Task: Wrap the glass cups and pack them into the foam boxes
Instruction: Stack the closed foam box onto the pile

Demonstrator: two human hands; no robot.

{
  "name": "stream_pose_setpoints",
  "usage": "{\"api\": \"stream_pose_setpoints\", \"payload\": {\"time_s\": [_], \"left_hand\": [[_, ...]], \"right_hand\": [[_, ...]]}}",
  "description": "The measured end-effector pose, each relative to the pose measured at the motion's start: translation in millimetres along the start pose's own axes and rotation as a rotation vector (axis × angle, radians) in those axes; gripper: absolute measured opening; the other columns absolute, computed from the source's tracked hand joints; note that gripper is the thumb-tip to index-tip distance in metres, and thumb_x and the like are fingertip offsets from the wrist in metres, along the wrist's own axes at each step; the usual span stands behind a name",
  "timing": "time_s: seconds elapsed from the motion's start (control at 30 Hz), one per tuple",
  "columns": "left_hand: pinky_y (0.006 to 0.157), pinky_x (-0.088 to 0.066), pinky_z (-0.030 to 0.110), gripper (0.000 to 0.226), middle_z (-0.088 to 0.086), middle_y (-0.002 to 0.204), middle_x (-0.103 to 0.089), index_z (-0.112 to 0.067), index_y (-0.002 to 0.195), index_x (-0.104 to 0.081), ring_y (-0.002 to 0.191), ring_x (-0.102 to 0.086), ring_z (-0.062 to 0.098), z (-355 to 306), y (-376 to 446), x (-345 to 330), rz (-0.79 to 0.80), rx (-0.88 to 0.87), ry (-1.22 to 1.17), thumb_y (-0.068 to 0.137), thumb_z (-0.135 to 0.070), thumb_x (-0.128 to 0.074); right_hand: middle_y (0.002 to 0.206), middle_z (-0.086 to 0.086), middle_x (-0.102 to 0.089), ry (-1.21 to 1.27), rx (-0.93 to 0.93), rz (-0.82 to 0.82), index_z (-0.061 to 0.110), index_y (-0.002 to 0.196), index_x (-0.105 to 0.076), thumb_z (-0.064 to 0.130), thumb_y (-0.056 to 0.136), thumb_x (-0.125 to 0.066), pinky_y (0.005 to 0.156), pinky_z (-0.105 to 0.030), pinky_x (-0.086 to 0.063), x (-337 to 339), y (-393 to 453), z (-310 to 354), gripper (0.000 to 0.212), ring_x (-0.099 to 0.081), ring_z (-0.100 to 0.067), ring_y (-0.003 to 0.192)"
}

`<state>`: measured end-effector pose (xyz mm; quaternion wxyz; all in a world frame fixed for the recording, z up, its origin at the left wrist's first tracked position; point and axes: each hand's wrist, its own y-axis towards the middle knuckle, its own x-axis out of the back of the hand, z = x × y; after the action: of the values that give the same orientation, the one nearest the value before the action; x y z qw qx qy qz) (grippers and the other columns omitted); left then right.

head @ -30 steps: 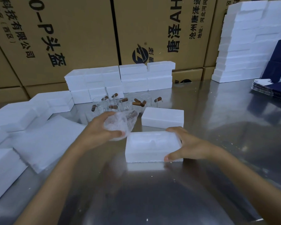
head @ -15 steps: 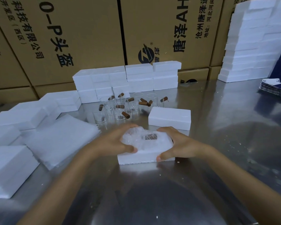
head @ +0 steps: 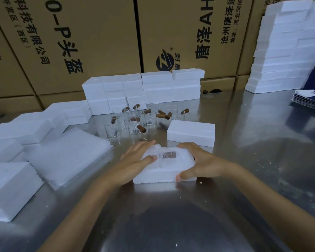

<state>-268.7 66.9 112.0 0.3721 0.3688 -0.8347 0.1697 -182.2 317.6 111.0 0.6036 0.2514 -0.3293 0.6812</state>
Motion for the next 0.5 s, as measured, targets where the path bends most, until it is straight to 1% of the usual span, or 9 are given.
{"api": "stream_pose_setpoints", "payload": {"time_s": [0.07, 0.1, 0.17, 0.23, 0.27, 0.33, 0.37, 0.43, 0.5], "left_hand": [[0.113, -0.018, 0.029, 0.055, -0.033, 0.152, -0.019, -0.053, 0.151, -0.026, 0.144, -0.013, -0.005, 0, 0, -4, -0.024, -0.012, -0.041, 0.1, -0.056, -0.045], [0.111, -0.019, 0.027, 0.056, -0.035, 0.15, -0.02, -0.053, 0.151, -0.028, 0.141, -0.015, -0.008, 0, 0, -5, -0.047, -0.018, -0.052, 0.099, -0.057, -0.047], [0.11, -0.02, 0.025, 0.054, -0.038, 0.145, -0.025, -0.056, 0.147, -0.033, 0.137, -0.019, -0.012, 1, -1, -9, -0.1, -0.021, -0.116, 0.097, -0.056, -0.052], [0.114, -0.021, 0.027, 0.051, -0.038, 0.143, -0.029, -0.059, 0.142, -0.039, 0.139, -0.02, -0.011, 3, -1, -14, -0.146, -0.021, -0.23, 0.095, -0.051, -0.059], [0.115, -0.02, 0.028, 0.052, -0.036, 0.144, -0.03, -0.06, 0.14, -0.041, 0.14, -0.019, -0.01, 4, -2, -16, -0.167, -0.017, -0.274, 0.094, -0.049, -0.062], [0.113, -0.022, 0.027, 0.057, -0.033, 0.148, -0.032, -0.061, 0.14, -0.041, 0.138, -0.023, -0.011, 5, -3, -18, -0.211, -0.007, -0.341, 0.09, -0.051, -0.066], [0.11, -0.025, 0.022, 0.06, -0.033, 0.147, -0.035, -0.059, 0.141, -0.041, 0.135, -0.028, -0.014, 5, -3, -18, -0.235, -0.009, -0.375, 0.088, -0.05, -0.068], [0.1, -0.029, 0.01, 0.059, -0.035, 0.142, -0.043, -0.05, 0.139, -0.045, 0.125, -0.034, -0.025, 5, -8, -23, -0.287, -0.022, -0.41, 0.086, -0.046, -0.072], [0.092, -0.032, 0.005, 0.05, -0.037, 0.135, -0.048, -0.046, 0.133, -0.05, 0.12, -0.037, -0.028, 6, -15, -25, -0.305, -0.029, -0.44, 0.087, -0.047, -0.071]], "right_hand": [[0.135, 0.023, -0.035, 0.0, -0.025, 0.033, 0.04, 0.14, -0.036, 0.068, 0.062, -0.079, 0.098, -0.021, -0.033, 10, 1, 5, 0.093, -0.039, -0.002, 0.123], [0.135, 0.023, -0.039, 0.059, -0.046, -0.018, 0.043, 0.136, -0.045, 0.074, 0.059, -0.075, 0.096, -0.02, -0.035, 17, 4, 7, 0.088, -0.041, -0.002, 0.124], [0.137, 0.017, -0.046, 0.157, -0.059, -0.282, 0.043, 0.127, -0.055, 0.071, 0.066, -0.072, 0.094, -0.022, -0.038, 34, 20, 4, 0.069, -0.044, -0.005, 0.127], [0.15, 0.007, -0.04, -0.085, -0.103, -0.488, 0.036, 0.138, -0.048, 0.06, 0.076, -0.073, 0.109, -0.038, -0.033, 56, 41, -7, 0.071, -0.032, -0.016, 0.14], [0.157, 0.004, -0.031, -0.234, -0.153, -0.5, 0.033, 0.146, -0.038, 0.061, 0.075, -0.073, 0.114, -0.047, -0.025, 64, 52, -13, 0.083, -0.02, -0.021, 0.146], [0.164, 0.002, -0.015, -0.4, -0.281, -0.416, 0.033, 0.153, -0.021, 0.071, 0.068, -0.073, 0.117, -0.055, -0.012, 73, 70, -29, 0.106, -0.002, -0.024, 0.151], [0.163, 0.001, -0.015, -0.414, -0.327, -0.36, 0.034, 0.154, -0.019, 0.075, 0.064, -0.072, 0.116, -0.056, -0.011, 75, 75, -37, 0.112, -0.001, -0.026, 0.151], [0.158, 0.0, -0.027, -0.382, -0.355, -0.301, 0.038, 0.151, -0.023, 0.081, 0.056, -0.072, 0.115, -0.055, -0.019, 70, 80, -52, 0.115, -0.017, -0.03, 0.147], [0.149, 0.0, -0.034, -0.32, -0.331, -0.353, 0.041, 0.147, -0.028, 0.082, 0.05, -0.073, 0.11, -0.051, -0.027, 60, 80, -60, 0.114, -0.028, -0.031, 0.139]]}}
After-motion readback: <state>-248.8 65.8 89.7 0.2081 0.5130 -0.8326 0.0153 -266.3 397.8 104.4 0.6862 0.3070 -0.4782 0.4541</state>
